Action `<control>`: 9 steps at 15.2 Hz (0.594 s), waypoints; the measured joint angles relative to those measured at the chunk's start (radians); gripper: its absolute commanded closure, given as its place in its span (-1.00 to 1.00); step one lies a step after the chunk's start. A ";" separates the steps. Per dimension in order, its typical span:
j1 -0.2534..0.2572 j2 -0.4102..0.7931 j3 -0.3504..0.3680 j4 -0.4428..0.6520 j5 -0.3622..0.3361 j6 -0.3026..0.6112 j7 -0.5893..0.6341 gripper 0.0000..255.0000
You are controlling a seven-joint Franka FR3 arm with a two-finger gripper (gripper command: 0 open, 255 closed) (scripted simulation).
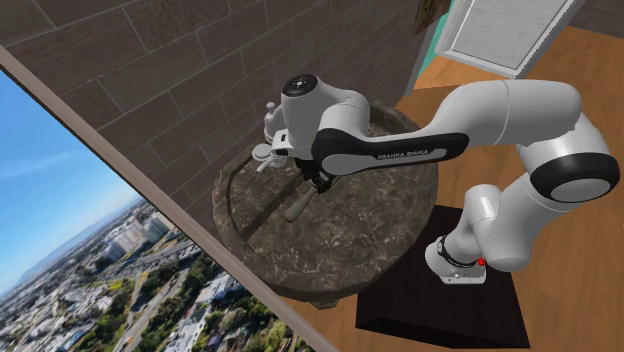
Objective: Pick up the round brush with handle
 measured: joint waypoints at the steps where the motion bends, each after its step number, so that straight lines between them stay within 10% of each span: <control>1: 0.000 -0.001 0.000 -0.001 -0.001 0.000 0.001 1.00; 9: -0.002 0.008 -0.001 0.062 -0.001 -0.071 -0.002 1.00</control>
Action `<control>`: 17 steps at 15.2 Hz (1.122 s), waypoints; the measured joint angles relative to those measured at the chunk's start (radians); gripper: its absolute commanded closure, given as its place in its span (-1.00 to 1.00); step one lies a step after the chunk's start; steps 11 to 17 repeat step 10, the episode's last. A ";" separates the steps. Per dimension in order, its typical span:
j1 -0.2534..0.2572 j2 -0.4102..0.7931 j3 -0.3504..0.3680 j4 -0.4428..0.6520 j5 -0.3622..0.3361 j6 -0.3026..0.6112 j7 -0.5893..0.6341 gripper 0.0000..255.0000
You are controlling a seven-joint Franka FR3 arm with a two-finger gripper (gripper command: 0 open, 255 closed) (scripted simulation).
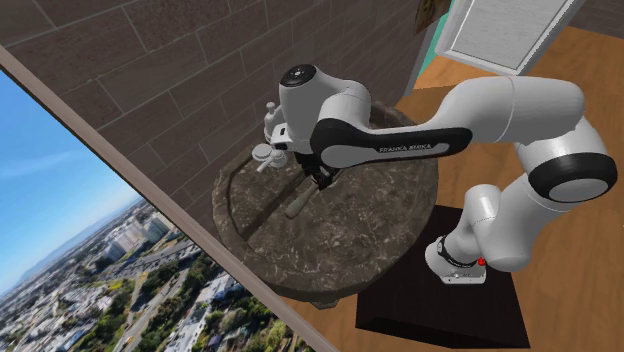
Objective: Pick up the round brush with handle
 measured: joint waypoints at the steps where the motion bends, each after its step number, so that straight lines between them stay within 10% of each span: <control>1: -0.001 0.003 -0.001 0.017 0.000 -0.014 -0.002 1.00; 17: -0.001 0.022 -0.001 0.158 0.003 -0.136 -0.005 1.00</control>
